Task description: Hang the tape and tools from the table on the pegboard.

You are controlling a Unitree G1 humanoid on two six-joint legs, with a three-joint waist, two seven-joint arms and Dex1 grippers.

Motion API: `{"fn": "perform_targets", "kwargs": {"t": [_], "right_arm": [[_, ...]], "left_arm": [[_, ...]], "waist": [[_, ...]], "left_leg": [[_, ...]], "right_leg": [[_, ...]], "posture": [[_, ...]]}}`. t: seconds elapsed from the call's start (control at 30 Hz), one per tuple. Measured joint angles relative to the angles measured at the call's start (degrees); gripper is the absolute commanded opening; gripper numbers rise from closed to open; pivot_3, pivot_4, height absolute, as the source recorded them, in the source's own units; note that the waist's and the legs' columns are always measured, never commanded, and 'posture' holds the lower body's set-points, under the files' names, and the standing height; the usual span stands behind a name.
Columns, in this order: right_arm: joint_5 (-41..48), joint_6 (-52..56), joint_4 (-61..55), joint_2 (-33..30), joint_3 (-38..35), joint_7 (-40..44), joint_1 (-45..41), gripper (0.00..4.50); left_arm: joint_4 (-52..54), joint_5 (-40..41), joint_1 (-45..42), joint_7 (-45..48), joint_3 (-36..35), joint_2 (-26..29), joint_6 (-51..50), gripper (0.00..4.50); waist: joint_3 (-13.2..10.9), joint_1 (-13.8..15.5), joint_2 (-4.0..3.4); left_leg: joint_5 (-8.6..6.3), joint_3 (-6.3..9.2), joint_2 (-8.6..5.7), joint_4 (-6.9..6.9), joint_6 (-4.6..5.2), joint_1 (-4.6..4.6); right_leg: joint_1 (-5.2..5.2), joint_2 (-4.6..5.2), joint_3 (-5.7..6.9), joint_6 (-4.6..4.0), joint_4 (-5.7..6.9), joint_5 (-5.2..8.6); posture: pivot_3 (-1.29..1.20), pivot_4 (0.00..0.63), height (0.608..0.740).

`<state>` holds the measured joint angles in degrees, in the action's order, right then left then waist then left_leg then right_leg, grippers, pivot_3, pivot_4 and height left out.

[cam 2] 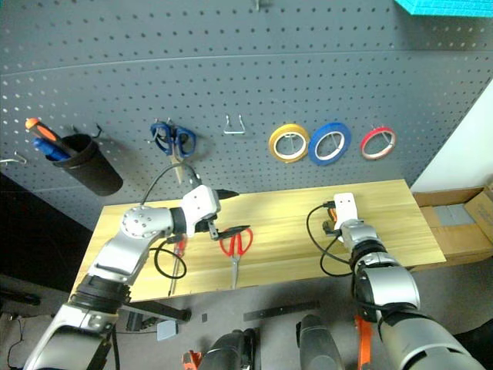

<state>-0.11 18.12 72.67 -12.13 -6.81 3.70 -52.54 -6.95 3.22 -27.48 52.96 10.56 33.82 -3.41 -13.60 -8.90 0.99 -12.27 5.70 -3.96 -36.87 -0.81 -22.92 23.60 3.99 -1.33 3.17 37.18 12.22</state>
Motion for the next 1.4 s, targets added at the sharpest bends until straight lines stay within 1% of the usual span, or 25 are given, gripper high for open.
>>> {"fn": "perform_targets", "kwargs": {"t": [0.13,0.23,0.5,0.6,0.73,0.8,0.83,0.87,0.9,0.97,1.0,1.13,1.23,1.3,1.37,1.4], "right_arm": [[2.11,-1.46,1.22,0.0,-3.12,-1.38,-0.22,4.43],[3.04,-2.35,1.38,0.11,-3.73,-1.41,-0.46,4.43],[1.26,-5.04,1.39,1.36,-2.09,-0.56,-0.7,4.43],[0.42,-5.03,1.4,1.6,-1.02,-0.42,-0.69,3.8],[-0.91,-4.73,1.41,1.85,-0.34,-1.89,-0.66,2.43],[-1.23,-4.8,1.25,1.9,0.04,-2.56,-0.62,1.82],[-1.55,-4.91,1.13,1.89,0.23,-2.63,-0.69,1.61],[-1.81,-4.9,1.13,1.93,0.55,-2.63,-0.66,1.24],[-2.17,-4.91,1.13,2.05,1.08,-2.64,-0.66,0.97],[-2.94,-5.01,1.12,2.46,1.67,-2.65,-0.22,0.22],[-3.14,-5.19,0.8,2.53,1.87,-2.65,-0.21,0.02],[-3.13,-5.04,-1.15,3.14,1.91,-1.89,0.76,0.02],[-2.9,-3.91,-6.42,3.67,1.98,0.23,2.52,0.02],[-2.27,-0.75,-13.41,3.71,2.13,1.98,4.65,0.02],[-1.28,3.88,-23.22,3.74,2.56,3.81,8.32,0.02],[-0.61,6.42,-28.84,3.81,2.64,4.55,10.73,0.18]], "left_arm": [[0.02,0.0,0.8,-0.1,-0.34,0.14,-0.01,4.5],[0.02,0.0,0.96,-0.1,-0.43,0.15,-0.01,4.5],[0.0,-0.03,0.96,-0.11,-0.9,0.2,0.0,4.5],[-0.03,-0.07,0.96,-0.12,-0.9,0.2,0.05,4.5],[-0.04,-0.09,1.05,-0.32,-0.89,0.19,0.11,4.5],[-0.05,-0.1,1.31,-0.42,-0.89,0.19,0.12,4.5],[-0.05,-0.1,1.44,-0.43,-0.89,0.15,0.12,4.5],[-0.05,-0.1,1.52,-0.47,-0.89,0.16,0.12,4.5],[-0.05,-0.1,1.58,-0.53,-0.89,0.16,0.13,4.5],[-0.05,-0.1,1.86,-0.64,-0.9,0.16,0.14,4.5],[-0.07,-0.1,2.04,-0.69,-0.9,0.15,0.14,4.5],[-0.06,0.19,2.37,-1.19,-1.26,0.11,-0.15,4.5],[-0.04,0.9,2.91,-1.58,-2.17,0.08,-0.83,4.5],[0.0,1.21,3.45,-1.87,-2.76,0.11,-1.47,4.5],[0.32,1.66,3.87,-2.25,-3.54,0.03,-2.55,4.5],[0.78,2.33,4.2,-2.32,-4.12,-0.02,-3.09,4.5]], "waist": [[0.0,0.21,0.0],[0.0,0.36,0.0],[0.01,0.37,0.0],[0.01,0.37,-0.01],[0.02,0.37,0.0],[0.1,0.37,-0.01],[0.26,0.37,0.03],[0.44,0.39,0.09],[0.56,0.43,0.1],[0.72,0.52,0.09],[0.8,0.53,0.1],[0.83,0.54,0.11],[0.83,0.53,0.11],[0.83,0.6,0.11],[0.83,0.8,0.11],[0.83,0.89,0.11]], "left_leg": [[0.0,-0.01,0.0,0.01,0.0,0.0],[0.0,-0.02,0.0,0.0,0.0,0.01],[0.0,-0.01,0.0,0.0,0.0,0.01],[0.0,-0.01,0.0,0.0,0.0,0.02],[0.0,-0.01,0.0,0.0,0.0,0.03],[0.0,-0.03,0.0,0.0,0.0,0.04],[0.0,-0.03,0.01,0.0,0.0,0.04],[0.0,-0.01,0.01,0.0,0.0,0.05],[0.0,0.0,0.01,0.0,0.0,0.05],[0.0,-0.01,0.01,0.0,0.0,0.06],[0.0,-0.02,0.01,-0.01,0.0,0.06],[0.0,-0.03,0.02,-0.02,0.0,0.07],[0.0,-0.03,0.08,0.0,0.0,0.07],[0.0,0.01,0.08,0.0,0.0,0.06],[0.0,0.06,0.08,0.01,-0.01,0.04],[-0.01,0.09,0.09,0.01,-0.01,0.02]], "right_leg": [[0.0,0.0,-0.01,0.0,0.0,0.0],[0.0,-0.01,-0.02,0.0,0.01,0.0],[0.0,-0.01,-0.03,0.0,0.02,0.0],[0.01,-0.01,-0.03,0.0,0.02,0.0],[0.01,-0.01,-0.04,0.0,0.03,0.0],[0.01,-0.02,-0.06,0.0,0.03,0.0],[0.01,-0.02,-0.06,0.0,0.03,0.0],[0.0,-0.03,-0.05,0.0,0.03,0.0],[0.0,-0.04,-0.05,0.0,0.03,0.0],[-0.01,-0.04,-0.06,0.0,0.03,0.0],[-0.01,-0.04,-0.07,0.0,0.03,0.0],[-0.02,-0.06,-0.09,0.0,0.03,0.0],[0.01,-0.12,-0.1,0.0,0.03,0.0],[0.01,-0.13,-0.09,0.0,0.04,0.0],[0.03,-0.14,-0.08,0.0,0.04,0.0],[0.04,-0.13,-0.06,0.0,0.04,0.0]], "posture": [[-0.13,0.147,0.74],[-0.13,0.146,0.74],[-0.13,0.146,0.74],[-0.13,0.146,0.74],[-0.13,0.147,0.74],[-0.13,0.147,0.74],[-0.13,0.147,0.74],[-0.13,0.147,0.74],[-0.13,0.147,0.74],[-0.13,0.148,0.74],[-0.13,0.15,0.74],[-0.14,0.154,0.74],[-0.14,0.155,0.74],[-0.14,0.159,0.74],[-0.14,0.165,0.74],[-0.14,0.168,0.74]]}}
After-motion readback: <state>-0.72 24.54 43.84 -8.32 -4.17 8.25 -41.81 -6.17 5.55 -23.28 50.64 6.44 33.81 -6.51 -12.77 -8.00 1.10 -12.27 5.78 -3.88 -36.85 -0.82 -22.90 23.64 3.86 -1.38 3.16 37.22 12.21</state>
